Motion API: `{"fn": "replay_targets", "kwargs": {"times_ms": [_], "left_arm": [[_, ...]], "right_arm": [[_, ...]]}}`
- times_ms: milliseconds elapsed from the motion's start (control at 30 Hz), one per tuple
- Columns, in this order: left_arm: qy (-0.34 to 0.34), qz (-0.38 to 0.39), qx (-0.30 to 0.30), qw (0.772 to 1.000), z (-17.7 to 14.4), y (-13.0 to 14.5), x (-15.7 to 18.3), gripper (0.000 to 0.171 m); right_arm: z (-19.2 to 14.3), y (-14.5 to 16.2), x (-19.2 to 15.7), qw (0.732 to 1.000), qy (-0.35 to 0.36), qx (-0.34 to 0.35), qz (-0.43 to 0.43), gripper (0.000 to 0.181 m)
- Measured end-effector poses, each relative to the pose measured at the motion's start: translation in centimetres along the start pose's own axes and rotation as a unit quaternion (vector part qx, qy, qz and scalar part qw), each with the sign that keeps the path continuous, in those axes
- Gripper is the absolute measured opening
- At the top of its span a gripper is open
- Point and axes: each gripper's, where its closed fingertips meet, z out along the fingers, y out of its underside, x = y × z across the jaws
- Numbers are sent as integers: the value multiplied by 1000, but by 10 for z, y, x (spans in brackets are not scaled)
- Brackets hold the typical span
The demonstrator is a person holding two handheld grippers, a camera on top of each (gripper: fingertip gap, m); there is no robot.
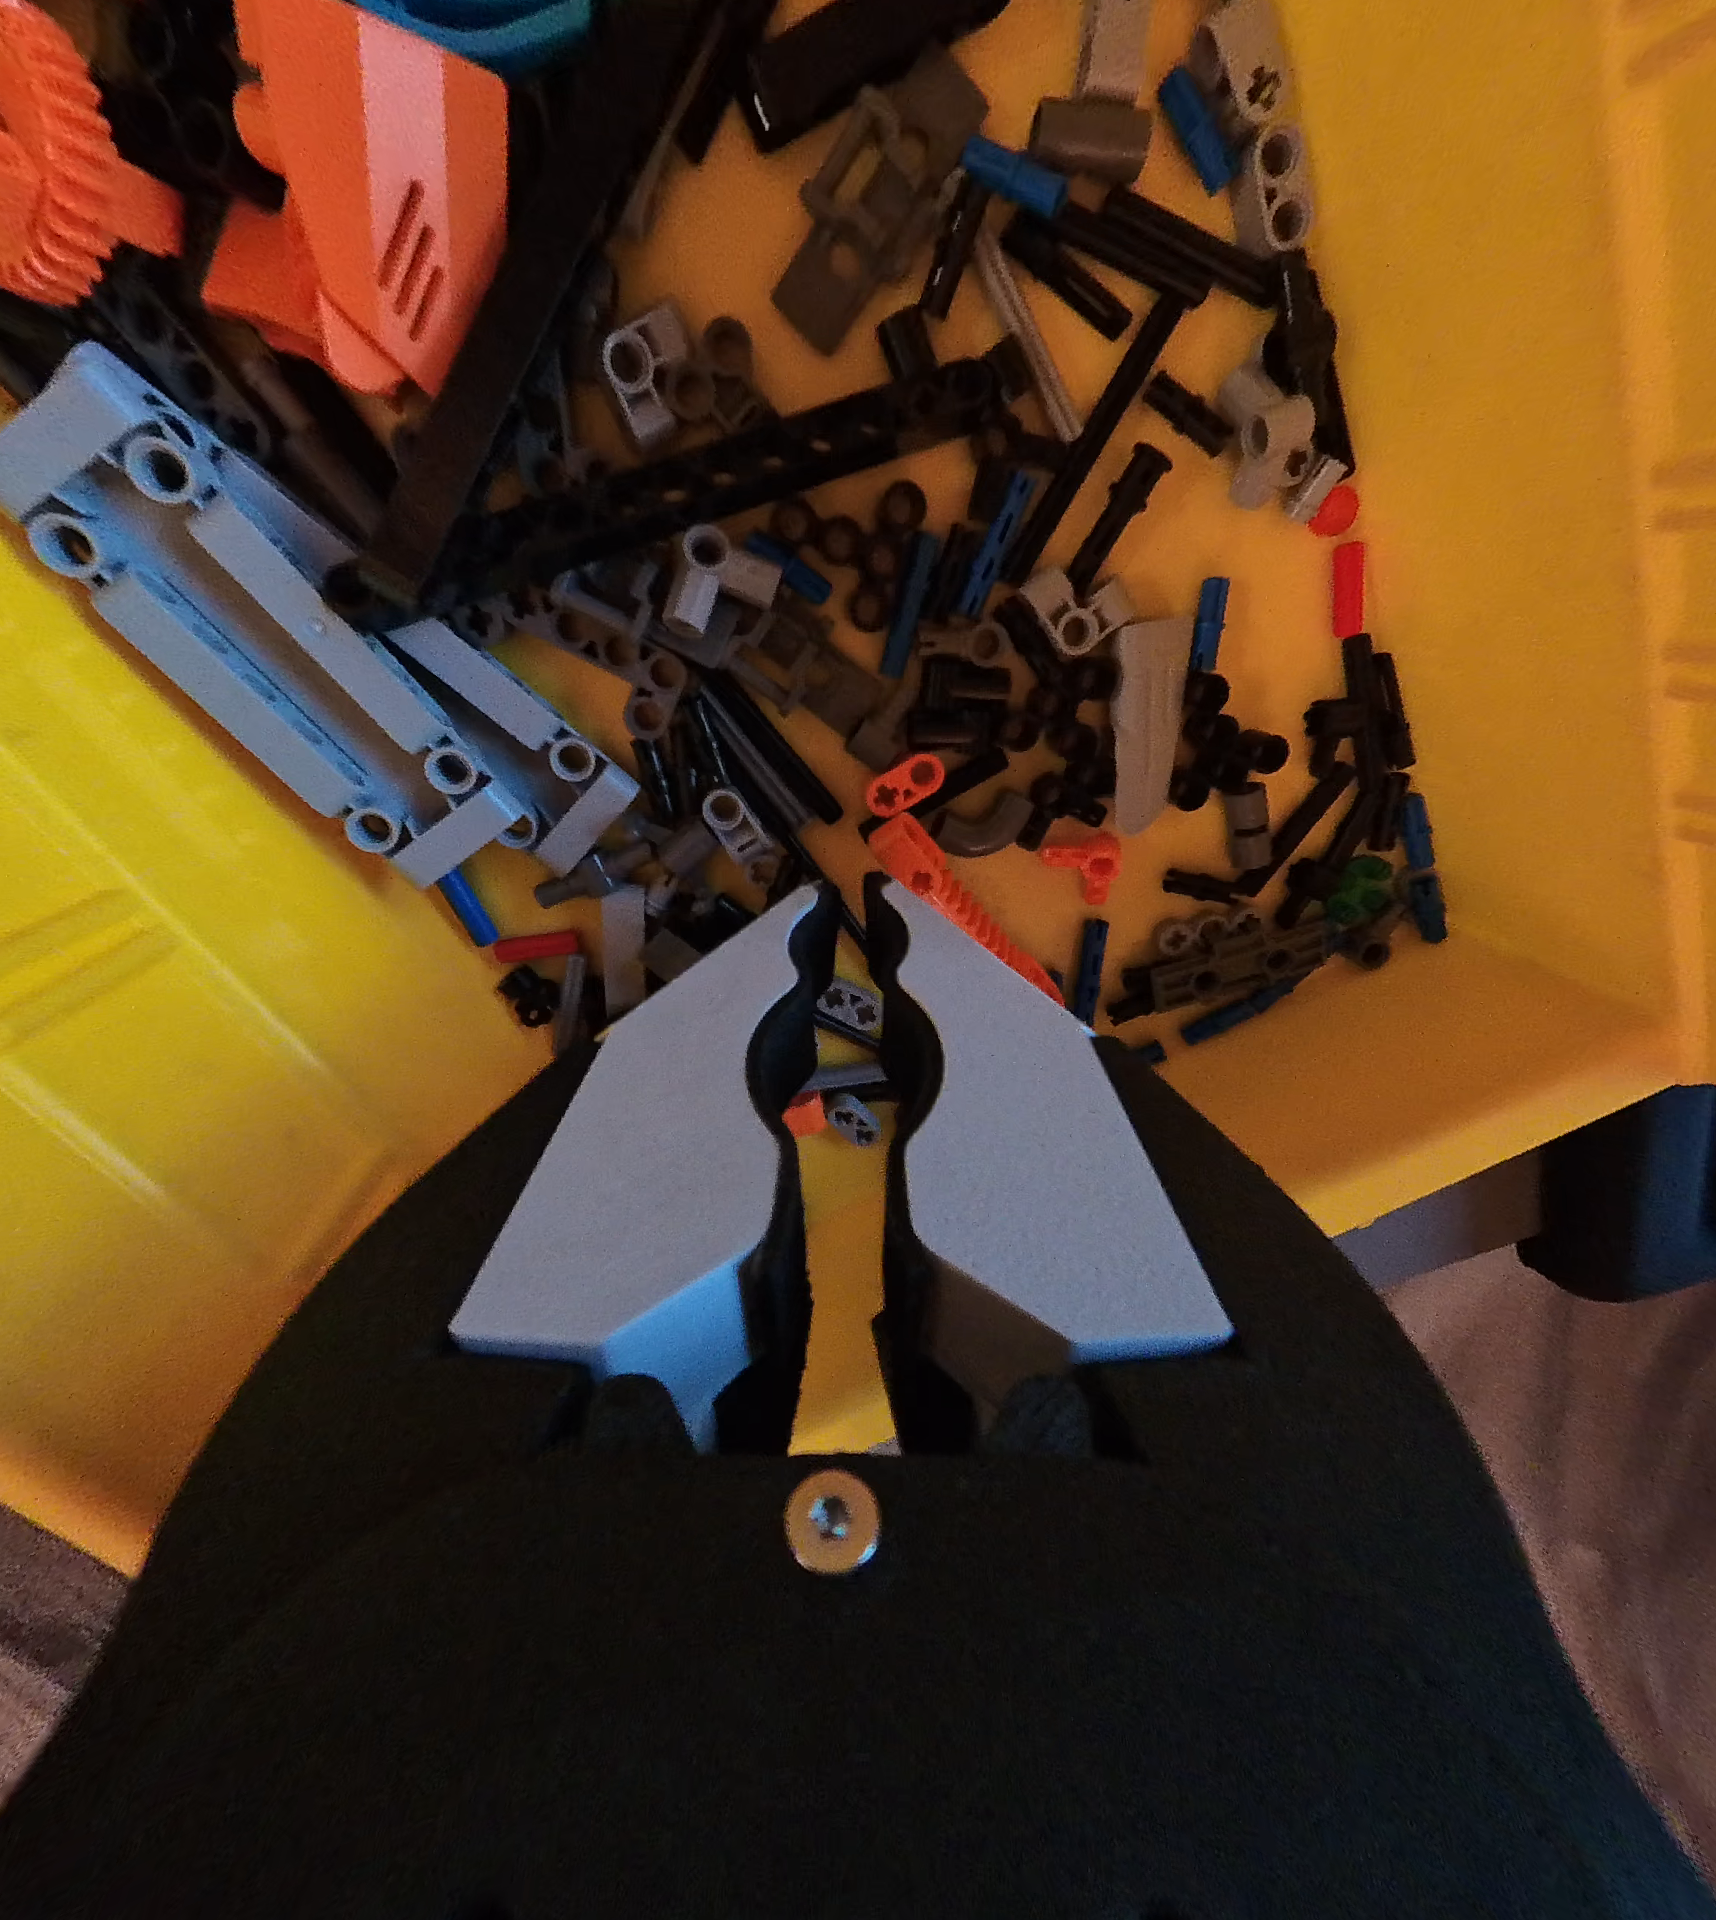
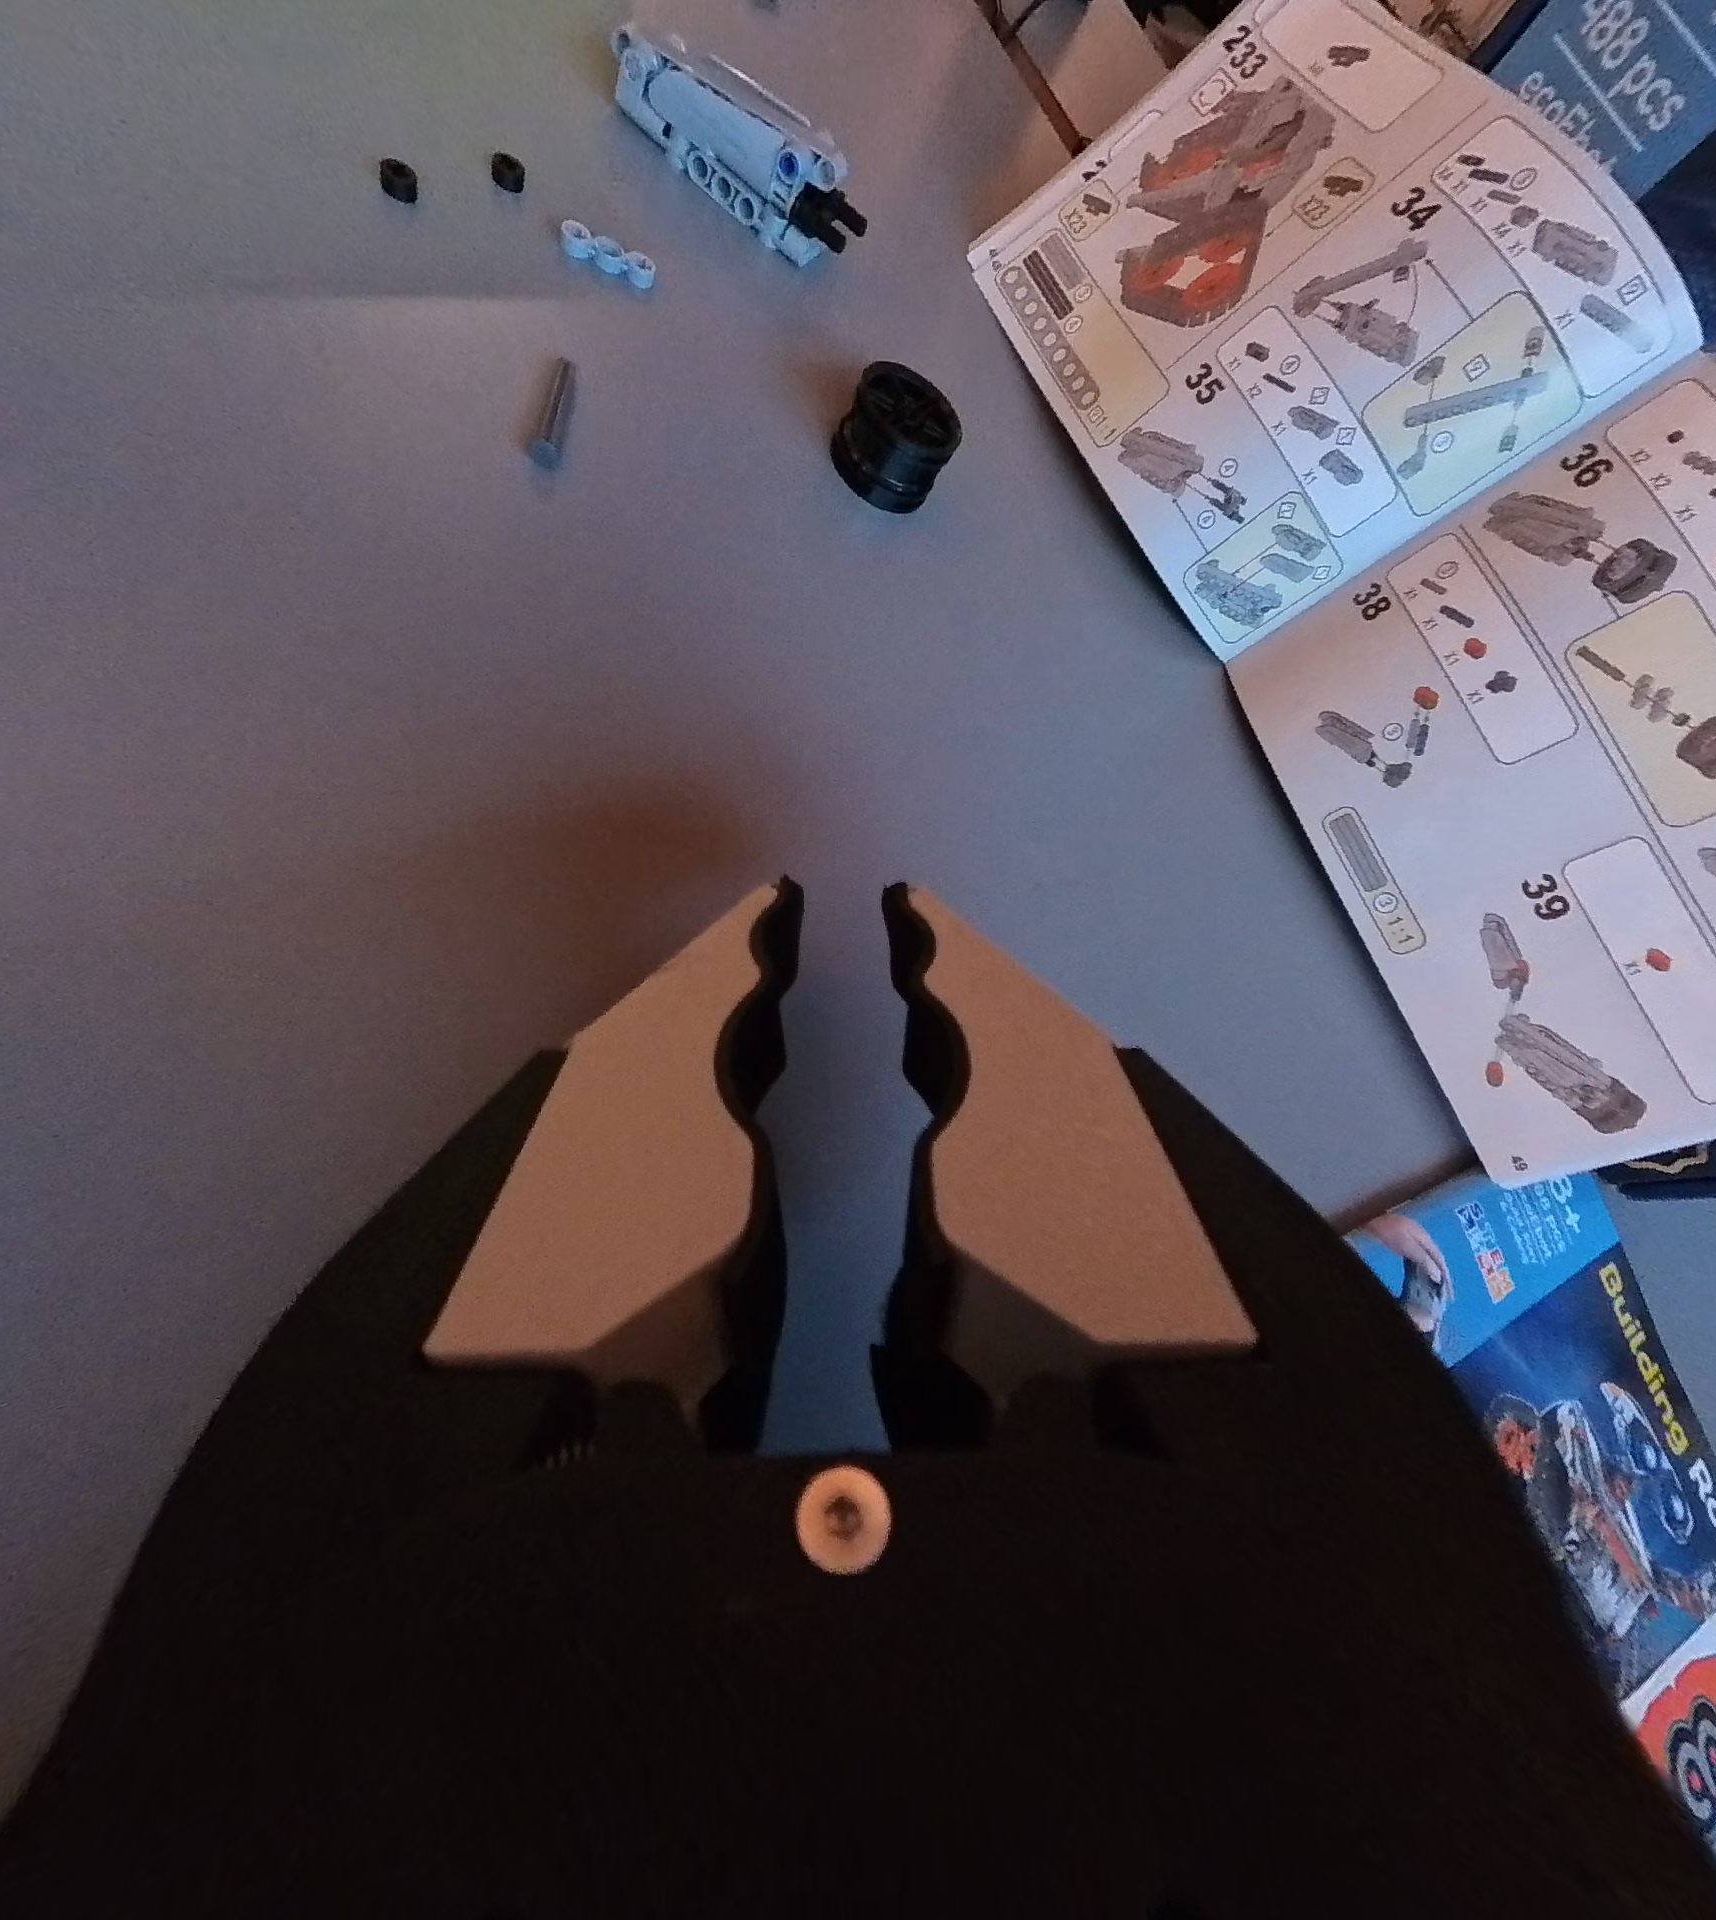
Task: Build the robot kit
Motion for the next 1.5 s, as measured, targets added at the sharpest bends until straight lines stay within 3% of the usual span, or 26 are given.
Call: {"fn": "replay_targets", "kwargs": {"times_ms": [867,1300,1400,1500], "left_arm": [[-18,-98,-7,995,5,4,-19,12],[-86,-55,-37,994,6,5,-23,5],[-73,-45,-39,996,4,4,-19,5],[-12,-61,-26,998,-12,2,1,5]], "right_arm": [[0,0,-13,999,-31,-5,-19,16],[-2,-1,-24,998,-59,-6,-31,16],[-4,-2,-26,997,-64,-6,-37,16],[-5,-2,-29,997,-69,-5,-38,16]]}}
